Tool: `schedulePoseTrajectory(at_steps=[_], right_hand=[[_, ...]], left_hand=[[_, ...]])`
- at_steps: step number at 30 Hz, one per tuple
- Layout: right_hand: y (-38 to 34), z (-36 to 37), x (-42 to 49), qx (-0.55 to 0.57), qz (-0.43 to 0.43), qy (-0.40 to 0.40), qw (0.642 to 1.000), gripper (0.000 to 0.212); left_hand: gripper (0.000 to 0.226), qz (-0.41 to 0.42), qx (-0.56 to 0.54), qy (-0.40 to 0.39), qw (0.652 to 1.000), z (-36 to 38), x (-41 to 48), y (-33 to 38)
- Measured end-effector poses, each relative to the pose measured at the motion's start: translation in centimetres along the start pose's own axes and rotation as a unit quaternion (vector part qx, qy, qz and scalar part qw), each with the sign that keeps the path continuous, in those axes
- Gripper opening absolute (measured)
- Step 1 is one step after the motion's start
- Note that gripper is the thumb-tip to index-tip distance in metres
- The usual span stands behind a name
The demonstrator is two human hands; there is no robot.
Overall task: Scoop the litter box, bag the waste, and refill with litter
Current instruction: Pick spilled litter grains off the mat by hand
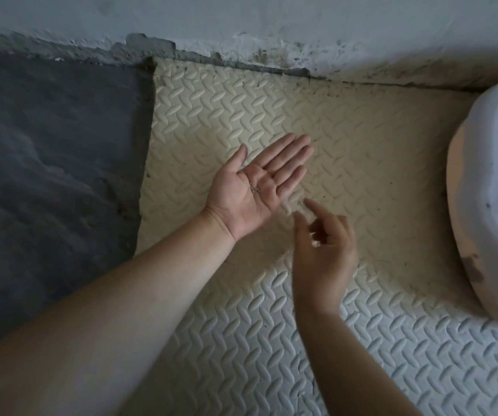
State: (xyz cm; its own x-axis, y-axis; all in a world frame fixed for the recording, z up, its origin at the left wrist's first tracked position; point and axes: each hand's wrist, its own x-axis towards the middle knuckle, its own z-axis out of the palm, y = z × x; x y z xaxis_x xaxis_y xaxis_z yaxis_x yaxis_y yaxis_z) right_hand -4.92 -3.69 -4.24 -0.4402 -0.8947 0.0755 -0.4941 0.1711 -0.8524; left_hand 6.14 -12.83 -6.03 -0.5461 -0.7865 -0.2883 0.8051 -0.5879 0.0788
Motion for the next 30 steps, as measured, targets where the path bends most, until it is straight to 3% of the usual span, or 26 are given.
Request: schedulePoseTrajectory(at_steps=[4,8,19,24,28,30], right_hand=[[2.2,-1.2,3.0,-0.063,0.070,0.009,0.996,0.031],[3.0,-1.0,4.9,-0.085,0.082,-0.016,0.993,0.027],[3.6,0.4,5.4,-0.098,0.105,0.026,0.989,0.009],[2.9,0.6,5.3,-0.090,0.089,0.030,0.991,0.012],[-0.8,0.8,2.9,-0.030,-0.051,-0.001,0.998,0.009],[-2.4,1.3,1.1,-0.003,-0.077,-0.019,0.997,0.008]], left_hand=[[0.078,-0.010,0.000,-0.014,1.000,-0.3,-0.5,0.5],[0.081,-0.009,0.011,-0.014,1.000,-0.6,-0.7,0.8],[0.082,-0.005,0.004,-0.007,1.000,-1.3,-0.5,1.0],[0.082,-0.005,-0.002,-0.003,1.000,-1.2,-0.4,0.9],[0.082,0.002,0.001,0.006,1.000,-0.7,-0.2,0.3],[0.081,-0.002,-0.004,-0.003,1.000,-0.4,-0.1,-0.2]])
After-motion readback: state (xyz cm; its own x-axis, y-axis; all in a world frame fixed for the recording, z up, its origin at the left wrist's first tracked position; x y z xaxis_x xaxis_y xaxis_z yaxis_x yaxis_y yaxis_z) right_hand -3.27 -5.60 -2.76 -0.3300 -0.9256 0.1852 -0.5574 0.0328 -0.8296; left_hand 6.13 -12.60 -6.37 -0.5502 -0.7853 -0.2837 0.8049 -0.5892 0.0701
